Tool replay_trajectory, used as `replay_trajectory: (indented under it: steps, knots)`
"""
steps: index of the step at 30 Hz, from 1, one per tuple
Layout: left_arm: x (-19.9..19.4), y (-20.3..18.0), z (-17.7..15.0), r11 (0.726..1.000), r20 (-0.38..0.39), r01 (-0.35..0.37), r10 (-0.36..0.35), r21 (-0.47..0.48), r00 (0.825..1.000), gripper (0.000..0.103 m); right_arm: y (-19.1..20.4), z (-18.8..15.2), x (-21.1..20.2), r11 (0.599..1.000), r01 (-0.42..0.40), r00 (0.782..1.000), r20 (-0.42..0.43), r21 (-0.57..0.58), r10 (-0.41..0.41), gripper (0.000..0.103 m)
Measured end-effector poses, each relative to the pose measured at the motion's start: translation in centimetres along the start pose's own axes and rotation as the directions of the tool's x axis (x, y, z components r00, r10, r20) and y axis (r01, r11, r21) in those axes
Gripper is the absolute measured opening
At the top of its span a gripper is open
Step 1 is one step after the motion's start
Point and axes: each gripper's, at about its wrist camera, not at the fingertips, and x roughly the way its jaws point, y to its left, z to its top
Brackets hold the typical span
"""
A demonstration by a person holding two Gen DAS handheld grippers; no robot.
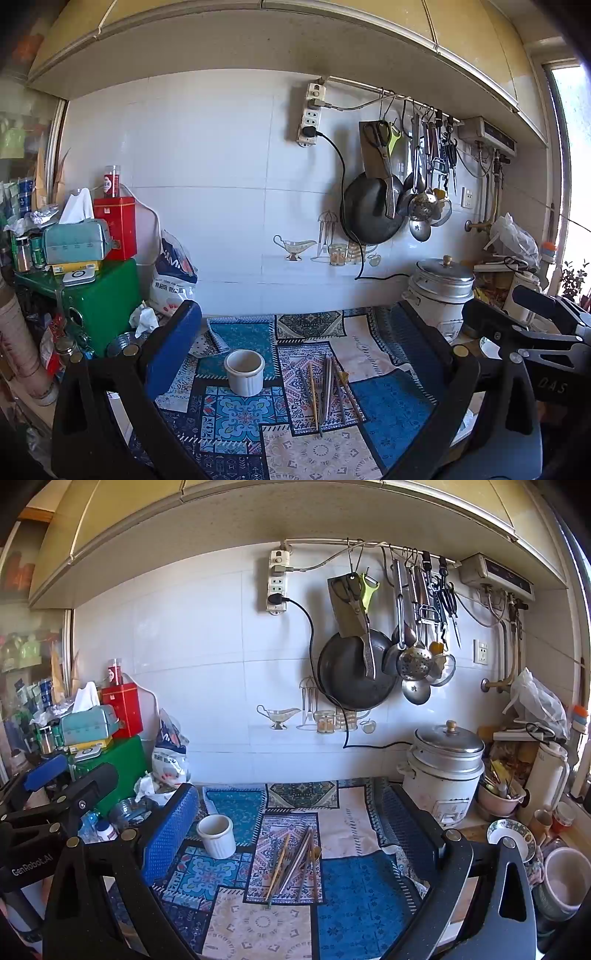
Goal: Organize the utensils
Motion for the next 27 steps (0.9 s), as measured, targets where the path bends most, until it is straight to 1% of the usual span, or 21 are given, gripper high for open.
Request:
replay_trajectory:
  steps: [27]
  knots:
    - [1.7, 0.6, 0.1, 1.000, -0.023, -0.007, 0.007, -0.015, 1.000, 0.103, -0.3, 0.0, 0.9, 1.000, -0.001, 1.000, -0.012, -0.008, 0.001, 0.099]
